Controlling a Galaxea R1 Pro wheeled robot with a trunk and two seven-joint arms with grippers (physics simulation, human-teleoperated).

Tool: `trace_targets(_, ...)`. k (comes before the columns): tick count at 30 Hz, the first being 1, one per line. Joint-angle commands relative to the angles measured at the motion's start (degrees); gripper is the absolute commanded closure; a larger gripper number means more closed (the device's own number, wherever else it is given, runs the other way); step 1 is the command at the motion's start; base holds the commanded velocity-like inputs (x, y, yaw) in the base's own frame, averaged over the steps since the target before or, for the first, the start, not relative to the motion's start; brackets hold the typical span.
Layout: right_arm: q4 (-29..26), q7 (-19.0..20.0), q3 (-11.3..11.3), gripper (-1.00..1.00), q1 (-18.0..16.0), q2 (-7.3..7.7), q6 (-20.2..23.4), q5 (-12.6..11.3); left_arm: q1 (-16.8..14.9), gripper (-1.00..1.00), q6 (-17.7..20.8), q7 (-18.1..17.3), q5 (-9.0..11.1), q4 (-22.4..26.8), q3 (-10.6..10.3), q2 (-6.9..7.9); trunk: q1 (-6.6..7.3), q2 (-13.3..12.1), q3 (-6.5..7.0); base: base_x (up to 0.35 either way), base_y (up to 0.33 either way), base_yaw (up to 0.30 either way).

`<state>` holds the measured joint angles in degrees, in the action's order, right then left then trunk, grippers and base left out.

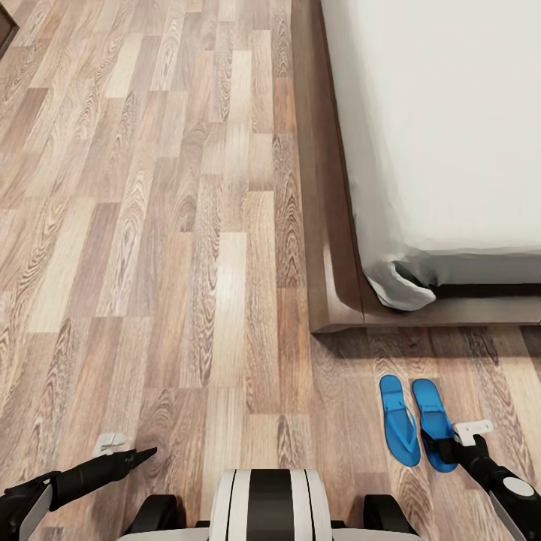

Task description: In the bedroom, move the book from the bed onto either nightstand, and place the two sandals side by side next to the bed.

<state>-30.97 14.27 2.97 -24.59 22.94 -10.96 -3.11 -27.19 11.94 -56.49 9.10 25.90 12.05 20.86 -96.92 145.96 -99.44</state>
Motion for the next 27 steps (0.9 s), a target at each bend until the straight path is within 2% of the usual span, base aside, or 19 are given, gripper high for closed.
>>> trace_targets(1,-0.06,0.70,0.46,1.00,-0.20,-0.09,-0.03,-0.76,-0.06,-1.00,0.56,-0.20,0.25,-0.06,0.08,-0.02,-0.01,0.01,-0.01,0.000,0.000,0.000)
trace_targets(18,-0.06,0.71,0.46,1.00,-0.20,-0.09,-0.03,-0.76,-0.06,-1.00,0.54,-0.20,0.23,-0.06,0.08,-0.02,-0.01,0.01,-0.01,0.000,0.000,0.000)
trace_targets(21,-0.06,0.73,0.46,1.00,-0.20,-0.09,-0.03,-0.76,-0.06,-1.00,0.56,-0.20,0.22,-0.06,0.08,-0.02,0.07,-0.03,0.65,0.000,0.000,0.000)
trace_targets(27,-0.06,0.71,0.46,1.00,-0.20,-0.09,-0.03,-0.76,-0.06,-1.00,0.54,-0.21,0.22,-0.06,0.08,-0.02,0.07,-0.03,0.65,0.000,0.000,0.000)
